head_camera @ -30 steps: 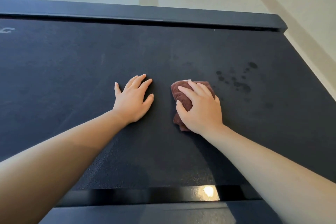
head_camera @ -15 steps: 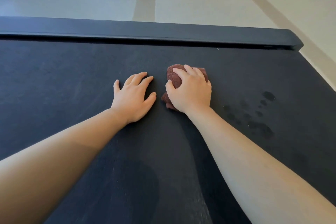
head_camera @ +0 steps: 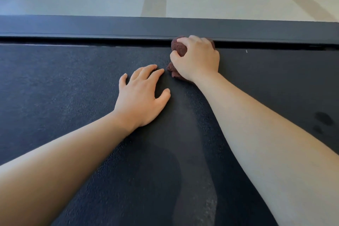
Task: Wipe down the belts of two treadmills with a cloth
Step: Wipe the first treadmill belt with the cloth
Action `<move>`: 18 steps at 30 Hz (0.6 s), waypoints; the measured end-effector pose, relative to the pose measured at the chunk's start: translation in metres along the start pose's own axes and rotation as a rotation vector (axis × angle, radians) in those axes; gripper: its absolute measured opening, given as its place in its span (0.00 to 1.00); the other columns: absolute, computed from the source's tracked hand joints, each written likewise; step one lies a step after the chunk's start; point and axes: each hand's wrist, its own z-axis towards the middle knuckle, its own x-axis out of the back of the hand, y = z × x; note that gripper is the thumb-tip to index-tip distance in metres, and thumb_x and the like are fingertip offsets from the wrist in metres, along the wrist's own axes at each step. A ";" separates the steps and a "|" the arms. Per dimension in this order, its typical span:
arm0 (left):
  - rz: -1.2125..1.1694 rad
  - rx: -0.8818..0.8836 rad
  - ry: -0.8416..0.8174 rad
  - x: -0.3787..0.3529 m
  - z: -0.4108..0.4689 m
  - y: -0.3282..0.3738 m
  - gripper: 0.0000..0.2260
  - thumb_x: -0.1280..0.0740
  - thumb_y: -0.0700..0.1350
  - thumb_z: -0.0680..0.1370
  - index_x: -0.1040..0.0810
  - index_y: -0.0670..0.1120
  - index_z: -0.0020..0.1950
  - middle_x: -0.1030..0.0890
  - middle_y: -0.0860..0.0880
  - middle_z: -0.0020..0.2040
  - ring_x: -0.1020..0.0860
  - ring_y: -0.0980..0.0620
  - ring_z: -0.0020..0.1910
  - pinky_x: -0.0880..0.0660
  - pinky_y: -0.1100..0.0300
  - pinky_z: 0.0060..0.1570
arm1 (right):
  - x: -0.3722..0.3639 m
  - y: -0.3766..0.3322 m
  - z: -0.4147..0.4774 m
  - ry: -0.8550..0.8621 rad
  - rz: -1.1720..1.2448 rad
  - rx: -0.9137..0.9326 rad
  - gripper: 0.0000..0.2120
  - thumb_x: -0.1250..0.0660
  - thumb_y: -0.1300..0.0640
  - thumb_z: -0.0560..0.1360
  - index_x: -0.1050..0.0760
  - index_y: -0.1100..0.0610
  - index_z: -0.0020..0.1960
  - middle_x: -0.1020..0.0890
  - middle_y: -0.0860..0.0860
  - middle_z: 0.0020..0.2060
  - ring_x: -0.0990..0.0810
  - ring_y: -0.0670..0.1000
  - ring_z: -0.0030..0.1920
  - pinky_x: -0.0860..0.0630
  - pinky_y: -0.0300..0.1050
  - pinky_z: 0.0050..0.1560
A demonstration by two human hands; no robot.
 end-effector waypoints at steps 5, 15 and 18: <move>0.007 0.019 -0.047 0.006 0.000 0.000 0.26 0.44 0.58 0.76 0.37 0.53 0.73 0.38 0.53 0.74 0.43 0.51 0.73 0.50 0.42 0.71 | 0.025 0.014 -0.060 -0.035 0.023 -0.009 0.21 0.41 0.43 0.74 0.29 0.45 0.66 0.30 0.47 0.69 0.36 0.52 0.69 0.38 0.56 0.65; -0.007 0.048 -0.090 0.011 -0.065 0.035 0.24 0.45 0.54 0.79 0.40 0.49 0.74 0.42 0.48 0.76 0.47 0.46 0.75 0.51 0.45 0.73 | 0.070 0.032 -0.187 -0.033 -0.028 -0.095 0.22 0.41 0.43 0.75 0.30 0.44 0.67 0.34 0.47 0.72 0.39 0.51 0.71 0.41 0.59 0.69; -0.015 -0.032 -0.126 0.015 -0.106 0.056 0.26 0.47 0.57 0.78 0.42 0.50 0.75 0.44 0.49 0.77 0.49 0.47 0.76 0.54 0.44 0.72 | 0.084 0.033 -0.233 -0.024 -0.057 -0.087 0.22 0.43 0.41 0.74 0.31 0.43 0.68 0.34 0.46 0.72 0.40 0.50 0.72 0.41 0.60 0.69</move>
